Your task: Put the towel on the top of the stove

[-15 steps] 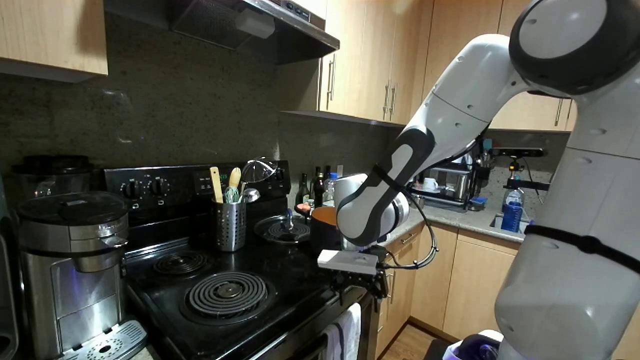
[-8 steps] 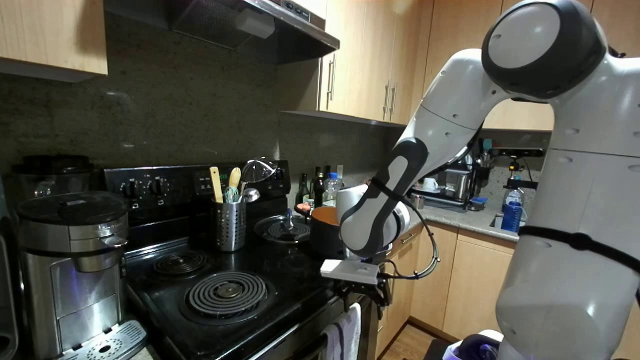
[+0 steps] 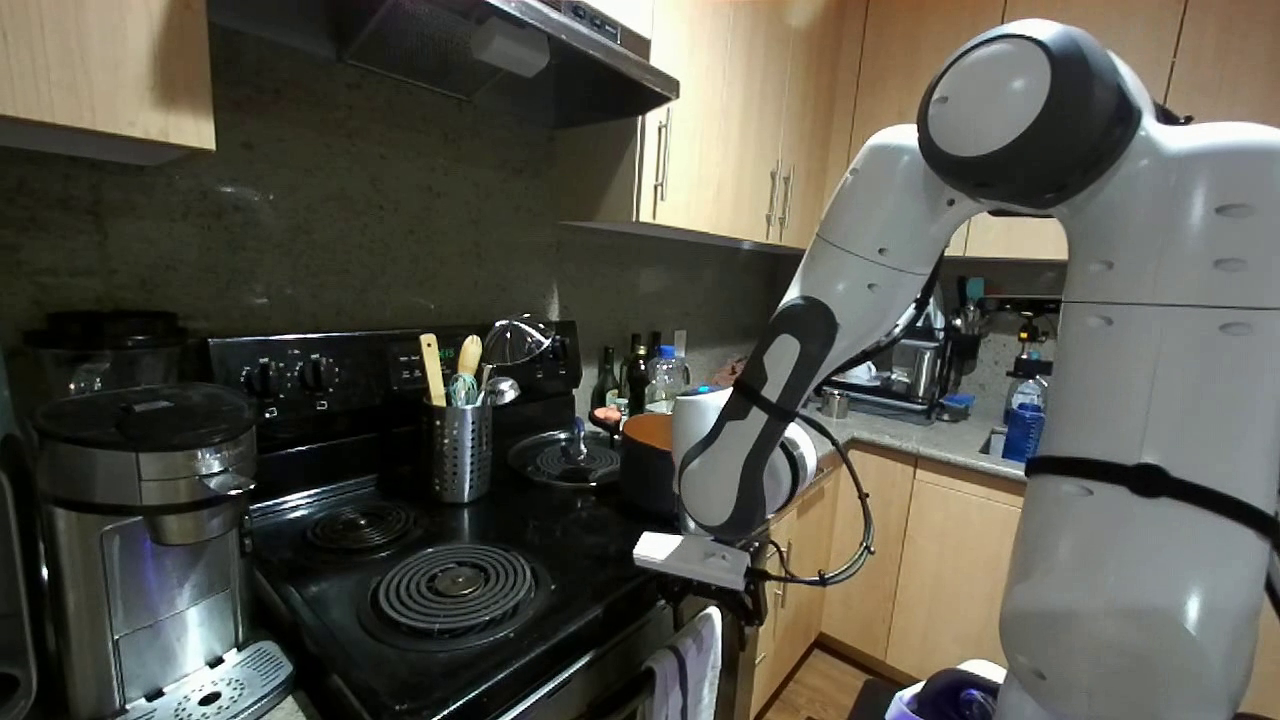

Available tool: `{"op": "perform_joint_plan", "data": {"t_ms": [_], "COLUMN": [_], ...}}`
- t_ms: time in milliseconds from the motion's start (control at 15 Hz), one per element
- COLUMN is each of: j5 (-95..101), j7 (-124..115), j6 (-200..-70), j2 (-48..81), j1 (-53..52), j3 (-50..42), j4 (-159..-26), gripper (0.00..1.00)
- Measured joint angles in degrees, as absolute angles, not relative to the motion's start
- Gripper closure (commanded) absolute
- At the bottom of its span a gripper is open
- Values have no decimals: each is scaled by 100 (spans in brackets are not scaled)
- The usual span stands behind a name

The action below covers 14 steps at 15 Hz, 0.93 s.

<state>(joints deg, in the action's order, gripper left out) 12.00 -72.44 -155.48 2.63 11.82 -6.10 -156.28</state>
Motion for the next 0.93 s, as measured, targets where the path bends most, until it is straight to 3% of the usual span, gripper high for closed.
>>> {"op": "perform_joint_plan", "data": {"t_ms": [67,133,267,800,933], "j5": [1184,1160,1056,373,203], "j7": [-7241,-7239,-7223,-6916,-6761], "j6": [-15647,-15744,-15902,-16259,-16266], "j2": [333,401,503,508,437], "j1": [1149,1116,1049,852,820], "j3": [-642,-679,-745,-816,-816], "j4": [-15628,-15627,-15625,-15609,-15614], "gripper": [7,28,32,92,100]}}
